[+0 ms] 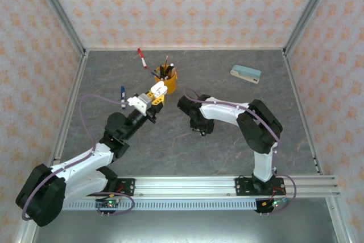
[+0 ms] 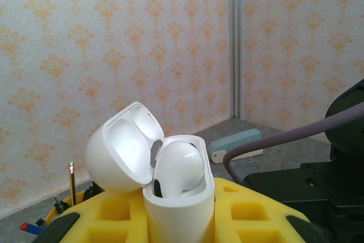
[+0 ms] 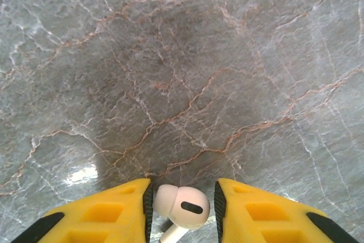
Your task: Insert the wireless bluetooth earbuds into the charging case
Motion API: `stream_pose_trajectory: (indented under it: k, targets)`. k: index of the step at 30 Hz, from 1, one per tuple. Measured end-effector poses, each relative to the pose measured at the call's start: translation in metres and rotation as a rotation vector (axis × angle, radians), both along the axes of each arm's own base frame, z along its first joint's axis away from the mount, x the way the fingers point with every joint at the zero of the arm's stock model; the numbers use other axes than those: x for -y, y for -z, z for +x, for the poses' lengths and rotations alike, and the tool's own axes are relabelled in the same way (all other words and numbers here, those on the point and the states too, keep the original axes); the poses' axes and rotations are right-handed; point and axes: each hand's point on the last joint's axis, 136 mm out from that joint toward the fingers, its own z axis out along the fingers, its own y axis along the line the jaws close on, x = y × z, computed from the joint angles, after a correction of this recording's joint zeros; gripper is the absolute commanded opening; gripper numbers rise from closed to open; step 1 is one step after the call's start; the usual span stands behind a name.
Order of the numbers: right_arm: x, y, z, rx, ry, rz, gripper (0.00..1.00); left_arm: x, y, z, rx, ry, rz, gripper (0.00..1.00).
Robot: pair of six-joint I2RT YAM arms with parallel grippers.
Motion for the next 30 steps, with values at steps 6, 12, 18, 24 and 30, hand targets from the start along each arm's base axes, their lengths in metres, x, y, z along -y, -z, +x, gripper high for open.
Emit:
stream_pose_trajectory:
  k: [6, 12, 18, 24, 30]
  targets:
    - [-0.0002, 0.0004, -0.0001, 0.004, 0.000, 0.005, 0.34, 0.0006, 0.0021, 0.0009, -0.007, 0.001, 0.001, 0.00]
    - [-0.0007, 0.0004, -0.0006, 0.010, 0.004, 0.018, 0.33, 0.0010, 0.0036, 0.0016, -0.011, 0.001, 0.003, 0.00]
    - [-0.0024, 0.0004, 0.0000, 0.013, 0.001, 0.031, 0.26, 0.0014, 0.0054, 0.0023, -0.015, 0.001, 0.005, 0.00]
    - [-0.0044, -0.0003, 0.0006, -0.001, -0.084, 0.044, 0.25, 0.0014, 0.0054, 0.0023, -0.016, 0.001, 0.005, 0.00]
    - [-0.0057, -0.0006, -0.0001, -0.024, -0.236, 0.040, 0.26, 0.0014, 0.0054, 0.0023, -0.016, 0.001, 0.005, 0.00]
